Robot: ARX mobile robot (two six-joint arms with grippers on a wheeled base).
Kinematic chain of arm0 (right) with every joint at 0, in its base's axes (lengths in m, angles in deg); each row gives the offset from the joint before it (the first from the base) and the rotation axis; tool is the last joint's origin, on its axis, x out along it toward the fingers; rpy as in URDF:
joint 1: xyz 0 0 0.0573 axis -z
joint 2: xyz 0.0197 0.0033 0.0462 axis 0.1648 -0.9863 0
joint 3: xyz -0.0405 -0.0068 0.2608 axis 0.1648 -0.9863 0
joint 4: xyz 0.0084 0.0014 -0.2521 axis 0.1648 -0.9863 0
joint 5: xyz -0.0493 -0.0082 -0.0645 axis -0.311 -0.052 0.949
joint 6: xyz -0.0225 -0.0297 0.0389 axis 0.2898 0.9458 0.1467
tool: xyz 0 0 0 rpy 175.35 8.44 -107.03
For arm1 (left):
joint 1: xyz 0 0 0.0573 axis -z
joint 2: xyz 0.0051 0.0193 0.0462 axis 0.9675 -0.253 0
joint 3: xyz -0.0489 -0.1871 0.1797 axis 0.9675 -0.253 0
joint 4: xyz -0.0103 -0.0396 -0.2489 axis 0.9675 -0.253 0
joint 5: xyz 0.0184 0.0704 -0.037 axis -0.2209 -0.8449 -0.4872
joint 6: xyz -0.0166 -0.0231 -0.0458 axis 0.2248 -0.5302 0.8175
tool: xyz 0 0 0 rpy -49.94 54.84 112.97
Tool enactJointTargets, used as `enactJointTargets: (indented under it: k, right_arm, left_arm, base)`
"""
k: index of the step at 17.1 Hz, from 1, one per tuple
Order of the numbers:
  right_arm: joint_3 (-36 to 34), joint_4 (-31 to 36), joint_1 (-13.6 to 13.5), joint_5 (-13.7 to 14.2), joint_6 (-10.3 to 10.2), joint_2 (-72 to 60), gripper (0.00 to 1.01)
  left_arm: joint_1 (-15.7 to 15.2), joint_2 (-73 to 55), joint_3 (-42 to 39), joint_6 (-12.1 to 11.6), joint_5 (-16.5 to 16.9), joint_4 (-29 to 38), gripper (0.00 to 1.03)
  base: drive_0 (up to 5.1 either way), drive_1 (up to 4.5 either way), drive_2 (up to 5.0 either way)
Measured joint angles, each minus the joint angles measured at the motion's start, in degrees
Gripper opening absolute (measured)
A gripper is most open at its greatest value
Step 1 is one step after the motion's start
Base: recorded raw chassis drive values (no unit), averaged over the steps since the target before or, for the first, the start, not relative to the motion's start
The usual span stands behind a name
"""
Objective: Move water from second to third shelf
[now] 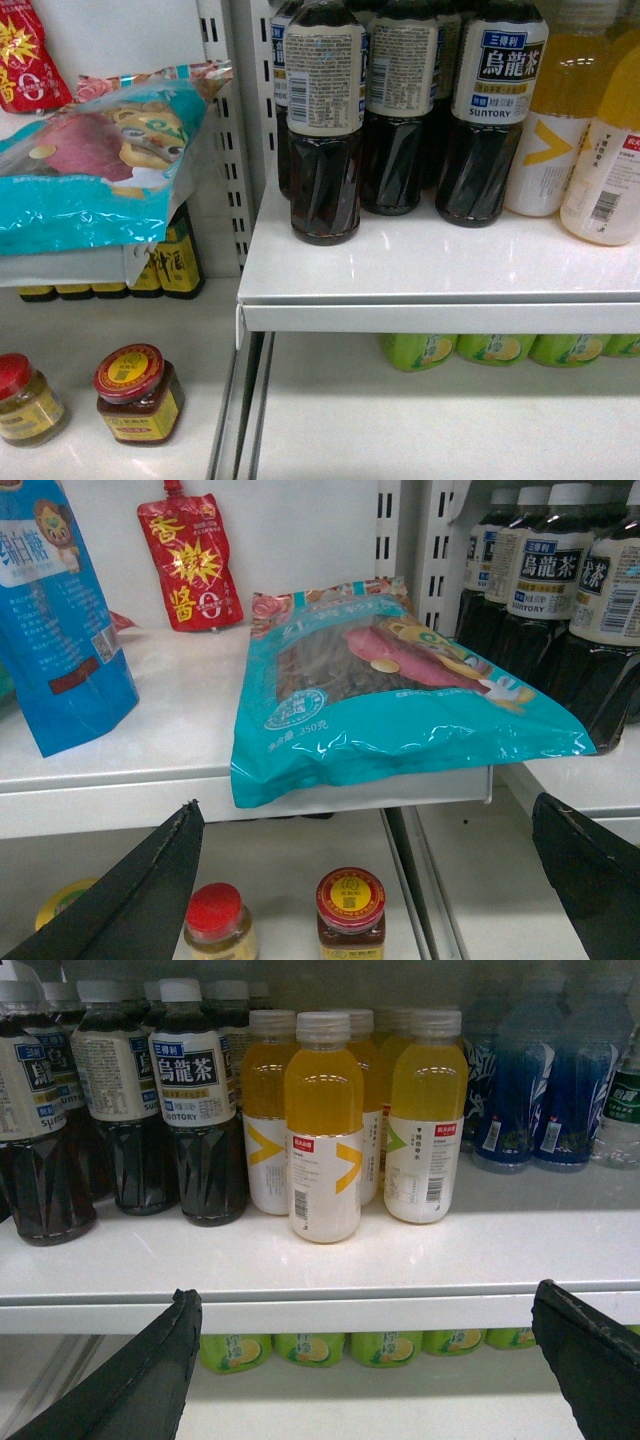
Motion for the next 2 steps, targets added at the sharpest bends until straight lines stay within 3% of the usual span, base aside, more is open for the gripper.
enactJointTargets:
  k: [2]
  right_arm:
    - [0.0,0.0,0.0,0.0,0.0,0.0,0.98]
  left_arm:
    - [0.0,0.0,0.0,0.0,0.0,0.0,0.98]
  base:
    - [0.0,0.0,0.0]
